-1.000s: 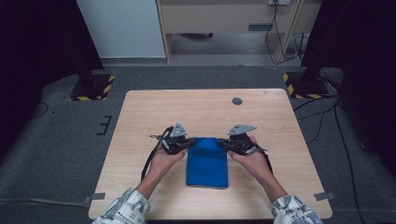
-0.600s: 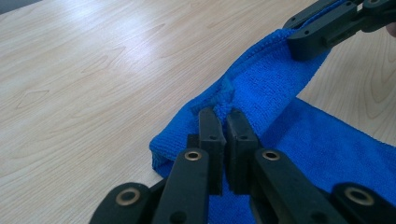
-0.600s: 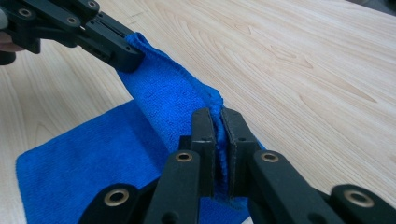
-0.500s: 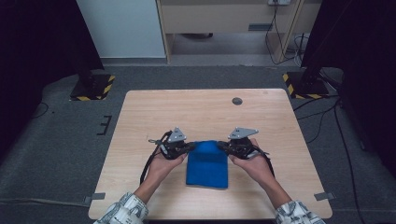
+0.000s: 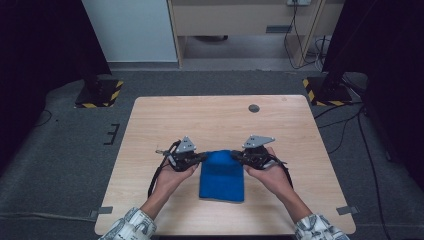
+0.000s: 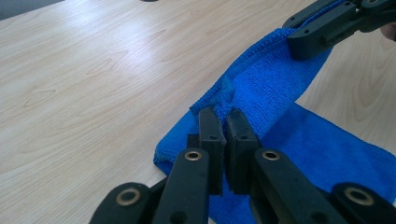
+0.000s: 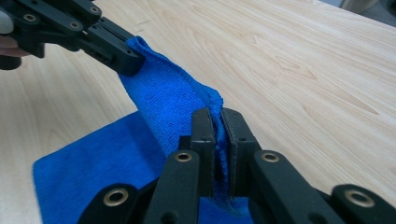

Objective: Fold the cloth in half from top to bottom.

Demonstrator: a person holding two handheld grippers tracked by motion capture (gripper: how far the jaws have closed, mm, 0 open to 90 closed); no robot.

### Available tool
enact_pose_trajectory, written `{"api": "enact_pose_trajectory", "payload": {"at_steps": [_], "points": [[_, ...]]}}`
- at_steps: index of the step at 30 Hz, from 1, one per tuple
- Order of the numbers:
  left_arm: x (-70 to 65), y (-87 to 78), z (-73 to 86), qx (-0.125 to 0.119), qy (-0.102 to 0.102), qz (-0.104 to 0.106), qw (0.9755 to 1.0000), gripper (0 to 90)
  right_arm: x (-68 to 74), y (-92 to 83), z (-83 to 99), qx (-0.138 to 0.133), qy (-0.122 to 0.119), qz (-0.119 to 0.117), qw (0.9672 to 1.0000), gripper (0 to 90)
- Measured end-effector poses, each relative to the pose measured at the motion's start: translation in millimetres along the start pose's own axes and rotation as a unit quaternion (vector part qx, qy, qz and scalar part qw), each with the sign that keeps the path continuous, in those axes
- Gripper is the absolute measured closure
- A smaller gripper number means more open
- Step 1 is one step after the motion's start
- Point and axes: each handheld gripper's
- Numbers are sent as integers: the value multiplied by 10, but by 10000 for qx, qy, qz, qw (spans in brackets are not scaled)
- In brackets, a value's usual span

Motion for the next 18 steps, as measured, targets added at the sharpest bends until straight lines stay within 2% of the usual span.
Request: {"api": "enact_pose_trajectory", "payload": {"at_steps": [8, 18], "points": [[-116, -44, 29, 5, 97, 114, 9999, 866, 110, -83, 119, 11, -45, -94, 9999, 839], [-174, -35, 161, 91, 20, 264, 9996, 862, 182, -75, 268, 189, -70, -191, 9996, 832]]}}
Point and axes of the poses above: each handheld gripper's, and its own axes: y roughly forward along the jaws, z roughly out of its underside, x roughly to its left, and after that the axes turned 8 degrees about y, right-handed
